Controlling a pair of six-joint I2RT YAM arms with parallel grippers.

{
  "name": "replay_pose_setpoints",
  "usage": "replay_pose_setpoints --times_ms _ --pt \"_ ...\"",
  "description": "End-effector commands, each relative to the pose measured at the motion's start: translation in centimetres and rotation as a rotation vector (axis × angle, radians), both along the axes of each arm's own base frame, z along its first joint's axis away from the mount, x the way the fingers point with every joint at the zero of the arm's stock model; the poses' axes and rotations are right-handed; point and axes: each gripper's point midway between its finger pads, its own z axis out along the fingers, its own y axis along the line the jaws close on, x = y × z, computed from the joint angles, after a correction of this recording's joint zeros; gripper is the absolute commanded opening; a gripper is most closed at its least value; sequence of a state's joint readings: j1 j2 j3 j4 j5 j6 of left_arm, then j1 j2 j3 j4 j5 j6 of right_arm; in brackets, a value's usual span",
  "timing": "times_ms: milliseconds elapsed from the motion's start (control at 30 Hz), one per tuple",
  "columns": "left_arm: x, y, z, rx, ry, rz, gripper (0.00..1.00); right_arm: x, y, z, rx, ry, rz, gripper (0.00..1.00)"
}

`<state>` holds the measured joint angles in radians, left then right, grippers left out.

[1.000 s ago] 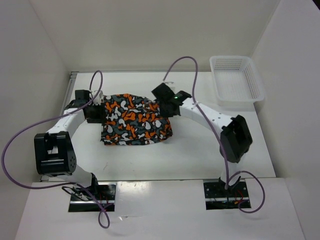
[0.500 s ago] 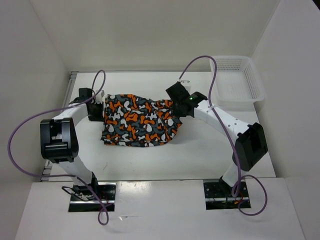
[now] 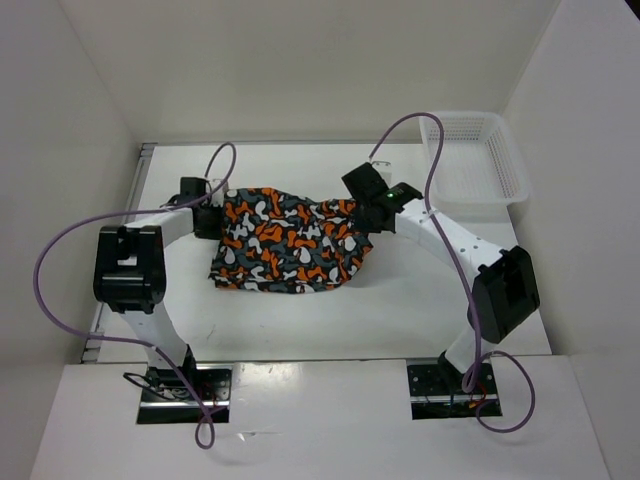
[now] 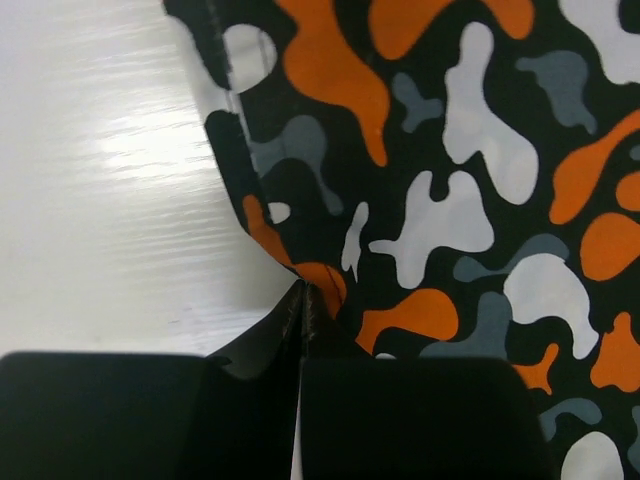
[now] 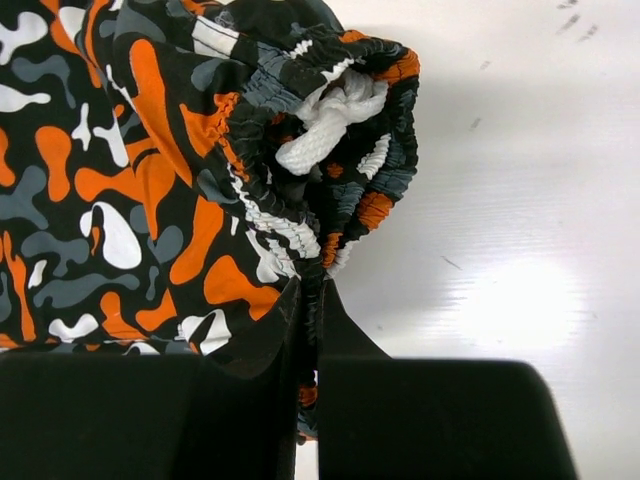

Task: Fold and stack the shorts
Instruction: Fold the shorts

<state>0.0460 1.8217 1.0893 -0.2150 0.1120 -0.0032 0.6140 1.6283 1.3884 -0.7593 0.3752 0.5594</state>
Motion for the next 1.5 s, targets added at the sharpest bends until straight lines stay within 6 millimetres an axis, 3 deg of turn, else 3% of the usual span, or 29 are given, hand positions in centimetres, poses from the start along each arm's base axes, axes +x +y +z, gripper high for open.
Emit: replay_pose_setpoints --times_ms 0,100,233,300,433,533,667,733,767,800,967,1067,1200,1467 --pt "-2.6 -2.3 -2.2 -0.007 0.08 -0.06 0.0 0.4 -1.4 2.1 0.023 -0.067 -0.026 0.0" --pt "-3.3 -3.6 -2.5 -0.005 0.084 -0.097 0.0 0.7 -2.7 2.6 0.021 -0.077 -0.049 0.0" --pt "-3.6 -4.9 -1.5 -0.03 0.067 -0.132 0.0 0.9 -4.7 3.8 -0.001 -0.106 -0.071 0.0" --pt "-3.6 -6.5 -0.8 -0.037 0.057 -0.175 0.0 1.1 -5.8 4.5 -0.022 -0.118 -0.082 0.0" --pt "-3.3 -8.1 0.3 -0.036 0.039 -0.216 0.0 1.6 -6.1 6.0 -0.02 -0.139 -0.078 0.0" --pt "-3.3 -8.7 0.0 -0.049 0.049 -0.233 0.0 2.5 -4.6 6.2 0.014 -0.126 -0.039 0.0" --pt "-3.2 -9.7 -0.7 -0.057 0.062 -0.26 0.0 3.6 0.1 7.8 0.13 -0.131 0.025 0.0" --pt "-3.0 -10.2 -0.4 -0.057 0.052 -0.271 0.0 3.5 2.9 7.0 0.154 -0.1 0.077 0.0" --pt "-3.1 -10.2 -0.8 -0.057 0.061 -0.271 0.0 3.8 4.2 7.7 0.179 -0.112 0.092 0.0" --pt "-3.1 -10.2 -0.8 -0.057 0.061 -0.271 0.0 3.4 5.8 6.4 0.166 -0.075 0.118 0.0" --pt "-2.5 -10.6 -0.4 -0.074 0.051 -0.281 0.0 2.7 11.4 6.8 0.18 -0.084 0.211 0.01" --pt "-2.4 -10.7 -0.7 -0.074 0.052 -0.281 0.0 2.5 13.7 6.4 0.189 -0.076 0.252 0.01" --pt "-2.4 -10.7 -0.7 -0.074 0.051 -0.281 0.0 3.0 15.0 4.8 0.16 -0.047 0.259 0.01" --pt "-3.0 -10.7 -1.2 -0.082 0.063 -0.285 0.0 3.2 18.7 3.9 0.207 -0.024 0.304 0.05"
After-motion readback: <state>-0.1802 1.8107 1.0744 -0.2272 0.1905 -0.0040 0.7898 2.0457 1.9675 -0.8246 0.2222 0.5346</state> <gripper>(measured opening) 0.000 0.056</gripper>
